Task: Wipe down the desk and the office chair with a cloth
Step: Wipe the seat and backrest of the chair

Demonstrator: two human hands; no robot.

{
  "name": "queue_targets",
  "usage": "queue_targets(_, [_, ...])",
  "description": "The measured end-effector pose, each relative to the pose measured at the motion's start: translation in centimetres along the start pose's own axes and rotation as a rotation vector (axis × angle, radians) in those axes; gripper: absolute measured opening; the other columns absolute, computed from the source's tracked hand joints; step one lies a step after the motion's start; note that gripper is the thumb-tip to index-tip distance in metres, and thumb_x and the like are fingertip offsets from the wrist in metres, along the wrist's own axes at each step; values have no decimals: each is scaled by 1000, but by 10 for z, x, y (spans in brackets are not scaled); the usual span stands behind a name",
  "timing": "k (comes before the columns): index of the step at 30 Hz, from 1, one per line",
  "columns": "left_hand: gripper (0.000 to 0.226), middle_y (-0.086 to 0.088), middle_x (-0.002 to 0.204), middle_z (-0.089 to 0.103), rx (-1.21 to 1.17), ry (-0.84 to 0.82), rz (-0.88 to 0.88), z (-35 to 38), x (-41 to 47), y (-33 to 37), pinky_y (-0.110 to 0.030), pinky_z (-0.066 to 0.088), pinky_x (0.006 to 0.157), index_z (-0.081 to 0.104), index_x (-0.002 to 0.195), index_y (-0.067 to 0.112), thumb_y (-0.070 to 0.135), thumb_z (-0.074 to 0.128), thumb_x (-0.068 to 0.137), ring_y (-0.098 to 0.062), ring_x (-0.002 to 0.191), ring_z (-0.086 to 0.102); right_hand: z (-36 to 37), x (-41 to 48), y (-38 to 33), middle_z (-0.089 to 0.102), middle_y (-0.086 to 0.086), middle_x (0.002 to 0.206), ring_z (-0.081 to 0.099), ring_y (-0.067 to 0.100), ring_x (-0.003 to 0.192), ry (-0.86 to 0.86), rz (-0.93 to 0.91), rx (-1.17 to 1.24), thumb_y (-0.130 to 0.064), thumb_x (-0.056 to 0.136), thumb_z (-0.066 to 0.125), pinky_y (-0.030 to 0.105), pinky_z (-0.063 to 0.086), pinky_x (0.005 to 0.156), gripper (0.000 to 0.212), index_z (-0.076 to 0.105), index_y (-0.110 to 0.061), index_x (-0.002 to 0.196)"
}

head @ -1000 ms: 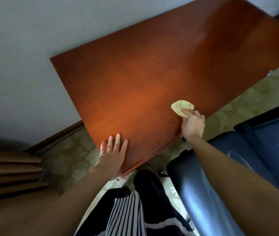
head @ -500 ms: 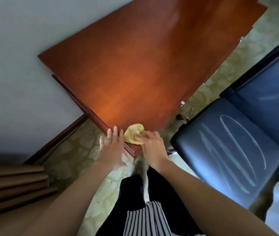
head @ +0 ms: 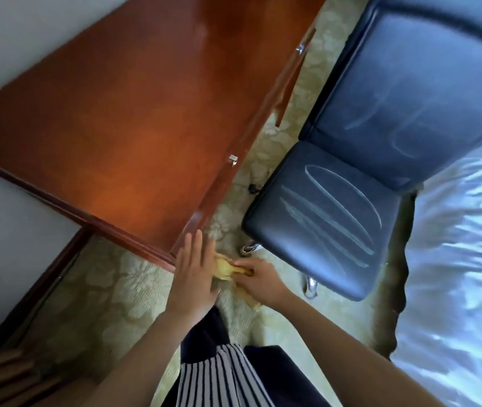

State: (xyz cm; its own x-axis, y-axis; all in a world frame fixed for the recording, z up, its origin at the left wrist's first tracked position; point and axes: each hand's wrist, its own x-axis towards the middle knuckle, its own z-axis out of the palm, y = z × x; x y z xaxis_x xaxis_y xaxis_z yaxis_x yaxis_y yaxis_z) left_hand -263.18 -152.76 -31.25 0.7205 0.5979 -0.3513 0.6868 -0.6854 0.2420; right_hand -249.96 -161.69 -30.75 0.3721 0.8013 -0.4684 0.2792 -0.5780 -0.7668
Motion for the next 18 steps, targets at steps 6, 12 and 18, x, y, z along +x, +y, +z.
queue_targets(6, [96, -6, 151, -35, -104, -46, 121, 30, -5, 77, -34, -16, 113, -19, 148, 19, 40, 55, 92, -22, 135, -37, -46, -58, 73, 62, -16, 75, 56, -1, 69, 229, 194, 243, -15, 89, 61, 2, 39, 59, 17, 68, -27, 99])
queue_targets(12, [92, -4, 153, -31, -59, -140, 189, 74, 16, 120, -41, -8, 117, -16, 149, 18, 46, 51, 93, -24, 142, -25, -78, -86, 161, 65, -3, 76, 58, 14, 72, 523, 327, 325, -14, 91, 58, 21, 45, 66, 14, 68, -21, 85])
queue_targets(18, [85, -3, 158, -21, -5, -131, 206, 130, 107, 138, -45, -3, 117, -7, 151, 15, 44, 49, 95, -23, 145, -17, -100, -43, 256, 62, 0, 64, 60, 8, 60, 829, 426, 337, -11, 90, 57, 23, 48, 62, 12, 69, -11, 88])
